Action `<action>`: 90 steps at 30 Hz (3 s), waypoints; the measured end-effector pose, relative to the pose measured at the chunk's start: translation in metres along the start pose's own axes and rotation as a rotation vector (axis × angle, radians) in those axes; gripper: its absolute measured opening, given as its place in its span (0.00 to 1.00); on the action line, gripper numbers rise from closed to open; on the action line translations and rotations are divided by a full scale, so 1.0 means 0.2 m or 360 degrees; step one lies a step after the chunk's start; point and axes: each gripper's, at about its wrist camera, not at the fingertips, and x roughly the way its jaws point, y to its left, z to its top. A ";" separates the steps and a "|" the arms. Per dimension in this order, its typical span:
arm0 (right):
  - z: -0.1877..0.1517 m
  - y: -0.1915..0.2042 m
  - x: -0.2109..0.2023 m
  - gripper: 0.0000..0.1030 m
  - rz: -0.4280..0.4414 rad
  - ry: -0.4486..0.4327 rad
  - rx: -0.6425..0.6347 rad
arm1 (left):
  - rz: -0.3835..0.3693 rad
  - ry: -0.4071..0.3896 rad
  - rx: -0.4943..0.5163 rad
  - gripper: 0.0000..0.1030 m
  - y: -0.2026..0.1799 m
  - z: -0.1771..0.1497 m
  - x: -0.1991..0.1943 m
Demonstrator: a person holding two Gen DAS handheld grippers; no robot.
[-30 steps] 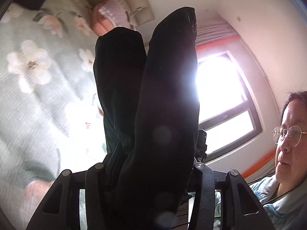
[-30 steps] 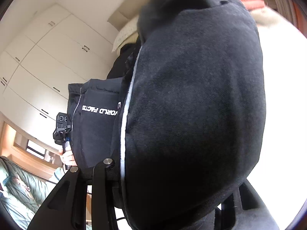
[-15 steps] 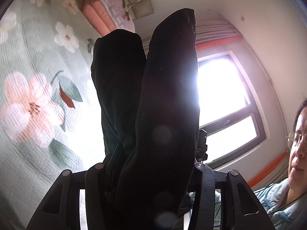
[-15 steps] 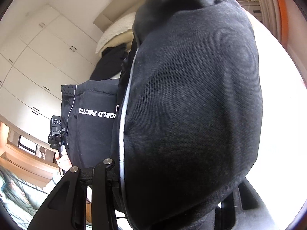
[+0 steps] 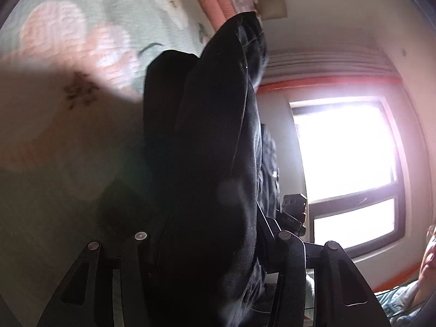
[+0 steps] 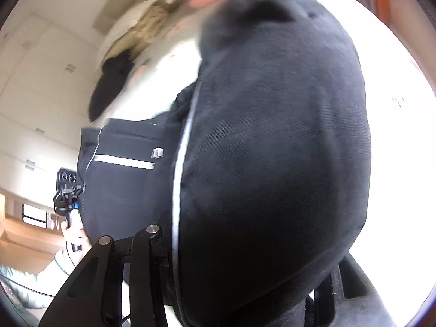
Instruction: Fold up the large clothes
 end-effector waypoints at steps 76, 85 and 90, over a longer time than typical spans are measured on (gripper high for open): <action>-0.38 2.06 -1.05 0.85 -0.1148 -0.0469 -0.0198 | 0.1512 -0.0175 0.1103 0.45 -2.01 -0.74 -0.56; -0.39 2.10 -1.18 0.86 -0.1104 -0.0445 -0.0185 | 0.1568 -0.0193 0.1078 0.45 -2.15 -0.87 -0.46; -0.41 2.03 -1.19 0.86 -0.1185 -0.0373 -0.0302 | 0.1646 -0.0243 0.0945 0.45 -2.14 -0.97 -0.39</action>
